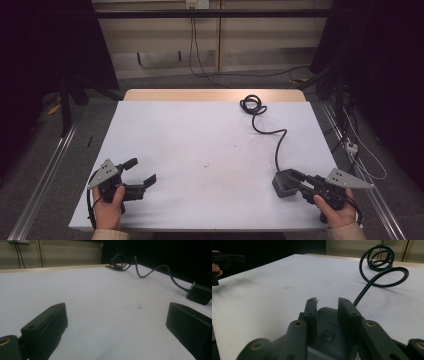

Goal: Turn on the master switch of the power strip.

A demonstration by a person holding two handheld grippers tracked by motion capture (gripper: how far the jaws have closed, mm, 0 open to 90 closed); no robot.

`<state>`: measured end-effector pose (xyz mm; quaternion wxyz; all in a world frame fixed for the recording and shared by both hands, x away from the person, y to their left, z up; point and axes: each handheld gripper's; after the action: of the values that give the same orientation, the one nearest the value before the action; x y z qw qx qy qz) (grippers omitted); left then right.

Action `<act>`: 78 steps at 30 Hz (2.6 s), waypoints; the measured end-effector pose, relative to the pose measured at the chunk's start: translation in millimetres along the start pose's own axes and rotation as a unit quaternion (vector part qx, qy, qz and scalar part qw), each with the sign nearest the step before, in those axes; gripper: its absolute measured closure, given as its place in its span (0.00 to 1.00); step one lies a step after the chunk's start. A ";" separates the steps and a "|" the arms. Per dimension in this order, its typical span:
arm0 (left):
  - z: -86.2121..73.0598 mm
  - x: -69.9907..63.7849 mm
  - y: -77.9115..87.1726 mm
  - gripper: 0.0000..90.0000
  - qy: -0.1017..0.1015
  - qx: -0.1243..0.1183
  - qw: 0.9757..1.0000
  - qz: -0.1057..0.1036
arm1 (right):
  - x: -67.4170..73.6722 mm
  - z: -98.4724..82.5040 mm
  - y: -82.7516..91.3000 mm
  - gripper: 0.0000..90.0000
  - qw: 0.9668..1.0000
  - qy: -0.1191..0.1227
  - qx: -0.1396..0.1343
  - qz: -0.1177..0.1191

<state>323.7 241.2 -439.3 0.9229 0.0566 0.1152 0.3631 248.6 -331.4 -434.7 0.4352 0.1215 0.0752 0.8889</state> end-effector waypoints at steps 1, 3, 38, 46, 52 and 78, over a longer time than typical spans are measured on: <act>0.0 0.1 0.0 0.04 0.000 0.000 1.000 0.000 | 0.0 0.0 -0.1 0.75 1.000 -0.001 0.000 0.000; 0.0 0.1 0.0 0.04 0.000 0.000 1.000 0.000 | 0.2 -0.1 -0.6 0.69 1.000 -0.003 -0.001 -0.001; -1.0 0.5 5.6 0.04 0.002 0.000 1.000 0.003 | 1.2 -0.4 -12.1 0.23 0.999 -0.006 -0.003 -0.034; -0.7 0.6 4.5 0.04 0.004 -0.003 1.000 0.002 | 2.0 -2.1 -16.7 0.15 0.999 -0.006 -0.004 -0.040; -0.5 0.7 4.5 0.04 0.002 -0.003 1.000 0.001 | 3.3 -2.0 -19.4 0.11 0.999 -0.007 -0.010 -0.046; -0.2 0.5 5.0 0.04 0.001 -0.004 1.000 0.002 | 13.8 -2.2 -35.2 0.09 0.999 0.001 -0.026 -0.046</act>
<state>320.7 245.2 -438.6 0.9223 0.0524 0.1146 0.3653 266.4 -299.1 -443.2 0.4782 0.1056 0.0576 0.8700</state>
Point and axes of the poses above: each handheld gripper's, and its own axes: y roughly backward along the jaws, z roughly out of its top, x roughly to its left, and after that the axes turned 4 degrees about -x, right-handed
